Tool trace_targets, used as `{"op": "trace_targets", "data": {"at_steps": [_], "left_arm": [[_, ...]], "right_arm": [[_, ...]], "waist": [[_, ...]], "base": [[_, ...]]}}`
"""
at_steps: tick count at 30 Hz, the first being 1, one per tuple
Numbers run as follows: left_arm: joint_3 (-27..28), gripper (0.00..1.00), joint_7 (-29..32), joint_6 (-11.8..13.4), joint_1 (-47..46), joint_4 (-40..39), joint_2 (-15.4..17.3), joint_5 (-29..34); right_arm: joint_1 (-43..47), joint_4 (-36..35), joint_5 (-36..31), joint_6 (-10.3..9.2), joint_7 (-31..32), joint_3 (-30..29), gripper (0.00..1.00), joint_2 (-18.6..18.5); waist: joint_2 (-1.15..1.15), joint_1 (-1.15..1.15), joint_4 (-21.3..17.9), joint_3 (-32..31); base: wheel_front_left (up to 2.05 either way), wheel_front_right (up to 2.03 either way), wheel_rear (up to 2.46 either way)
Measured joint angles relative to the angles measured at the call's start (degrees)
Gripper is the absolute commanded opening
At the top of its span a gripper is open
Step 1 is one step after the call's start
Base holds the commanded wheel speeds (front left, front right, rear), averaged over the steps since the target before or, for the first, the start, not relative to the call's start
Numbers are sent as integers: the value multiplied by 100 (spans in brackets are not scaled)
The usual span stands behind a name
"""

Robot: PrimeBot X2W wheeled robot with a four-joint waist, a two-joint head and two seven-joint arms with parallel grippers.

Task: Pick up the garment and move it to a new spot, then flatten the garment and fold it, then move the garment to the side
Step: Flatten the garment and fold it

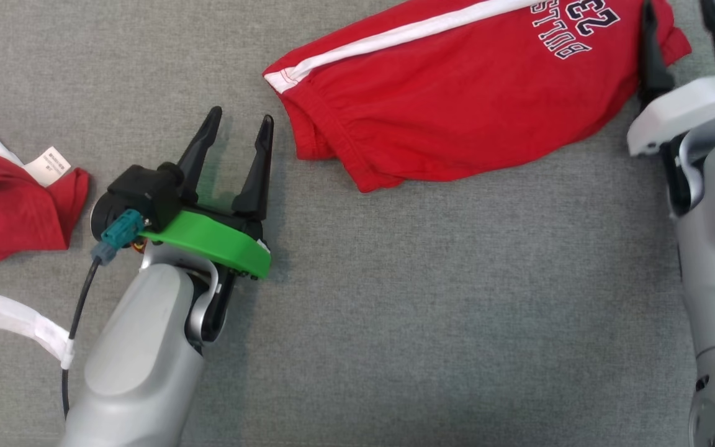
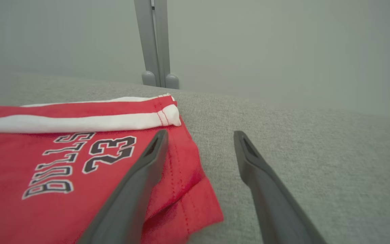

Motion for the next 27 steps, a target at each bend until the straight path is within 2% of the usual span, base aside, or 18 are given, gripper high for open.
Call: {"op": "trace_targets", "data": {"at_steps": [2,3,4,5,13,21,27], "left_arm": [[19,100,0,0,79,-22,-34,33],[30,100,0,0,114,-22,-49,36],[45,100,0,-1,138,-18,-57,43],[75,100,0,0,163,-3,-63,60],[226,100,0,0,467,156,-101,191],[304,100,0,0,1160,299,-209,387],[408,100,0,0,1667,345,-304,430]], "right_arm": [[124,160,70,0,130,113,100,-13],[160,250,123,0,237,160,80,-23],[170,318,174,0,311,200,43,-25],[180,396,247,0,378,241,0,-35],[560,623,782,1,133,-90,0,-11],[1817,500,1401,1,-26,-523,0,-125],[2563,151,1656,0,-42,-566,0,-233]], "waist": [[0,0,-2,-44],[0,0,-2,-67],[0,0,-2,-85],[0,0,-2,-113],[0,0,-47,-431],[0,0,-142,-1059],[0,0,-210,-1564]], "base": [[0,0,0],[0,0,0],[0,0,0],[0,0,0],[0,0,0],[0,0,0],[0,0,0]]}}
